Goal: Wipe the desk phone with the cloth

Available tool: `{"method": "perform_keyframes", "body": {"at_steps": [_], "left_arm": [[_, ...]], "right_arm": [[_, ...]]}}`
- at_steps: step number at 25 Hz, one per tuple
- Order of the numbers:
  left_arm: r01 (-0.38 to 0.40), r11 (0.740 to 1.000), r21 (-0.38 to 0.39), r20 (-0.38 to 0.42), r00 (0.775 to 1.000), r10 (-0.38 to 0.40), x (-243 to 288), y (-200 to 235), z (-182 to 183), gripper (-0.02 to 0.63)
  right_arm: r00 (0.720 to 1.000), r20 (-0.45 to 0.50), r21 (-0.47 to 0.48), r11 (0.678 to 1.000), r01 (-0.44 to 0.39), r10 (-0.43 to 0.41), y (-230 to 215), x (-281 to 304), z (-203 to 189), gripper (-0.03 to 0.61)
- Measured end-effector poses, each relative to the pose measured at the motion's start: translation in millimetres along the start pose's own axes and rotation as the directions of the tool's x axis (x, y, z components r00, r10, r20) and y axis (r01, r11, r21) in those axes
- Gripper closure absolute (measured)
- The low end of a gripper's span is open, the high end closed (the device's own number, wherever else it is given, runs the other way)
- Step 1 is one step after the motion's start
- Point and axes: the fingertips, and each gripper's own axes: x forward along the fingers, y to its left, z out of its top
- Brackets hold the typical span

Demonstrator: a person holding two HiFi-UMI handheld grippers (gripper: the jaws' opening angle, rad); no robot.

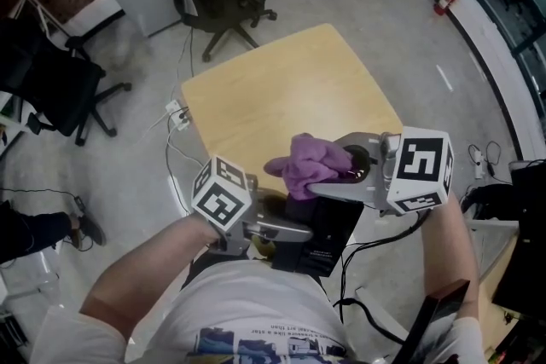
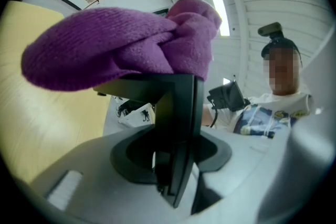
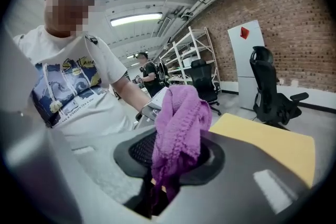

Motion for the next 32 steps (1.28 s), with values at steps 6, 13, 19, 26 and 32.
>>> {"method": "perform_keyframes", "body": {"at_steps": [6,13,19,26,32], "left_arm": [[0.007,1.000,0.030,-0.012,1.000,-0.007,1.5,-6.3,-3.4,0.431],[0.001,0.999,0.043,0.015,1.000,-0.002,-8.8,-6.9,-1.0,0.431],[-0.013,0.999,0.040,0.077,0.997,0.010,-32.3,-5.1,10.5,0.433],[-0.023,0.999,0.034,0.138,0.990,0.018,-56.6,-2.6,28.4,0.433],[-0.008,0.999,0.048,0.152,0.988,0.001,-55.4,1.7,29.1,0.433]], "right_arm": [[0.997,-0.073,0.052,0.998,0.032,-0.028,-26.1,11.3,-25.0,0.474],[0.985,-0.043,0.170,0.970,0.173,-0.168,-59.9,0.0,-50.4,0.474],[0.887,0.110,0.295,0.867,0.401,-0.448,-88.7,-59.9,-42.7,0.474],[0.791,0.261,0.439,0.798,0.413,-0.553,-55.7,-92.0,-47.7,0.474],[0.707,0.431,0.525,0.793,0.308,-0.560,-15.3,-84.0,-50.5,0.476]]}}
